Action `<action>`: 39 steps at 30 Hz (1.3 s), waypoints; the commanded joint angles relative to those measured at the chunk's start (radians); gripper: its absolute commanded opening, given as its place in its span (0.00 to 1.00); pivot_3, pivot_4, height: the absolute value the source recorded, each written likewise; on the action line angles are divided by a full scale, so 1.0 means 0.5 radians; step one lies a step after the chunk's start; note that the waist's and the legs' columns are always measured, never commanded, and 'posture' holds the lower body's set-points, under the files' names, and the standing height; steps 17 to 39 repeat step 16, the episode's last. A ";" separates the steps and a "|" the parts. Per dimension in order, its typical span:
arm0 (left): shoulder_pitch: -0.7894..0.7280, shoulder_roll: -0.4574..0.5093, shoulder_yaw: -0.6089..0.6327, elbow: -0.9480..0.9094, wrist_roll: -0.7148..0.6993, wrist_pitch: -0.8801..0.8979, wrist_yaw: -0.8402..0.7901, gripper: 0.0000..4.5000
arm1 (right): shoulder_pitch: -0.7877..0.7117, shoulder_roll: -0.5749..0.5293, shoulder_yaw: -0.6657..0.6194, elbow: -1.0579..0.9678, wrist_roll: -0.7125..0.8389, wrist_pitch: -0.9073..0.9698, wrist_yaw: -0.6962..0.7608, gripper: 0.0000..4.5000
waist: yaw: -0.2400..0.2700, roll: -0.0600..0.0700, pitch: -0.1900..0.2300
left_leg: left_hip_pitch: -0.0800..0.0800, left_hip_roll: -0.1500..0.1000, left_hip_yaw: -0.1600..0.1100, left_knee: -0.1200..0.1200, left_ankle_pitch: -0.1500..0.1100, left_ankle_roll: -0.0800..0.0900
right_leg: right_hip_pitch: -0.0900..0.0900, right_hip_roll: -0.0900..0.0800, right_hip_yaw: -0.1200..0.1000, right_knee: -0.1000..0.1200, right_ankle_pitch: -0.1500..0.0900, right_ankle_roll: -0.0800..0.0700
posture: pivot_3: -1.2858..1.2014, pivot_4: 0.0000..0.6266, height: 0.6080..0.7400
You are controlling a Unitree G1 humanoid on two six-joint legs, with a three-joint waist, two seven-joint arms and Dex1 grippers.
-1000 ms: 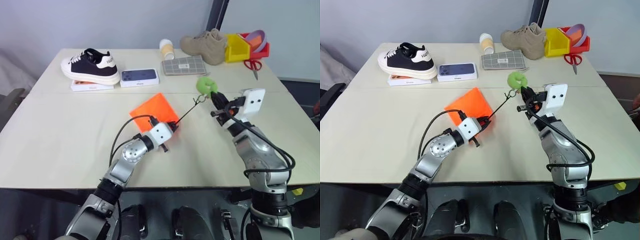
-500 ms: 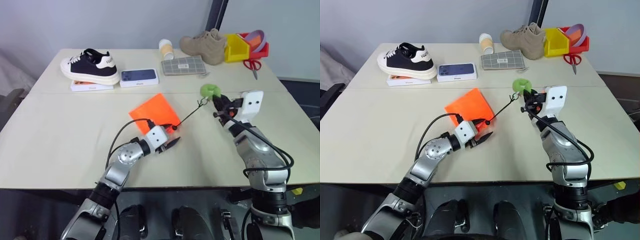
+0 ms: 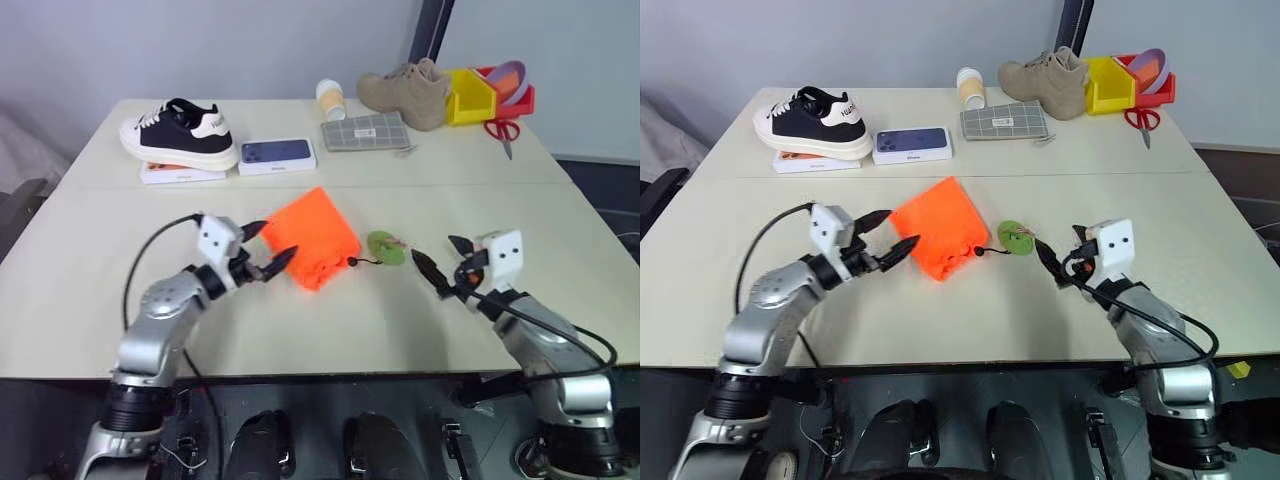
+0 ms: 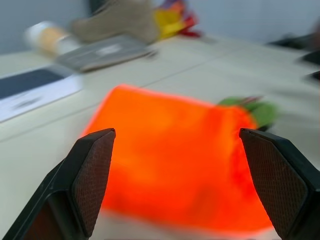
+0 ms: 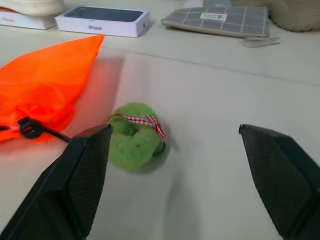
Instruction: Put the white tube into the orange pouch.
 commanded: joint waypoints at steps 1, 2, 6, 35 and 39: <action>0.099 0.106 0.137 0.046 0.027 -0.052 -0.008 0.94 | 0.059 -0.056 -0.069 -0.080 0.068 -0.058 0.119 0.93 | 0.000 0.000 0.000 | 0.000 0.000 0.000 -0.001 0.000 0.000 | 0.000 0.000 0.000 -0.001 -0.001 -0.002 | 0.52 0.24 1.00; 0.132 0.138 0.169 0.072 0.035 -0.070 -0.004 0.94 | 0.071 -0.060 -0.074 -0.075 0.081 -0.056 0.139 0.93 | -0.001 0.000 0.000 | 0.000 0.000 0.000 -0.001 0.000 0.000 | 0.000 0.000 0.000 -0.002 -0.002 -0.005 | 0.52 0.24 1.00; 0.187 0.171 0.216 0.116 0.048 -0.105 0.021 0.94 | 0.096 -0.069 -0.065 -0.053 0.101 -0.063 0.196 0.93 | 0.004 0.000 0.000 | 0.000 0.000 0.000 -0.004 -0.003 -0.004 | -0.001 -0.002 0.000 -0.005 -0.003 -0.007 | 0.52 0.24 1.00; 0.245 0.162 0.213 0.089 0.053 -0.099 0.057 0.94 | 0.095 -0.089 -0.027 0.037 0.062 -0.118 0.333 0.93 | 0.002 0.000 0.000 | 0.000 0.000 0.000 -0.005 -0.005 -0.004 | -0.005 -0.004 0.000 -0.010 -0.001 -0.011 | 0.52 0.24 1.00; 0.245 0.162 0.213 0.089 0.053 -0.099 0.057 0.94 | 0.095 -0.089 -0.027 0.037 0.062 -0.118 0.333 0.93 | 0.002 0.000 0.000 | 0.000 0.000 0.000 -0.005 -0.005 -0.004 | -0.005 -0.004 0.000 -0.010 -0.001 -0.011 | 0.52 0.24 1.00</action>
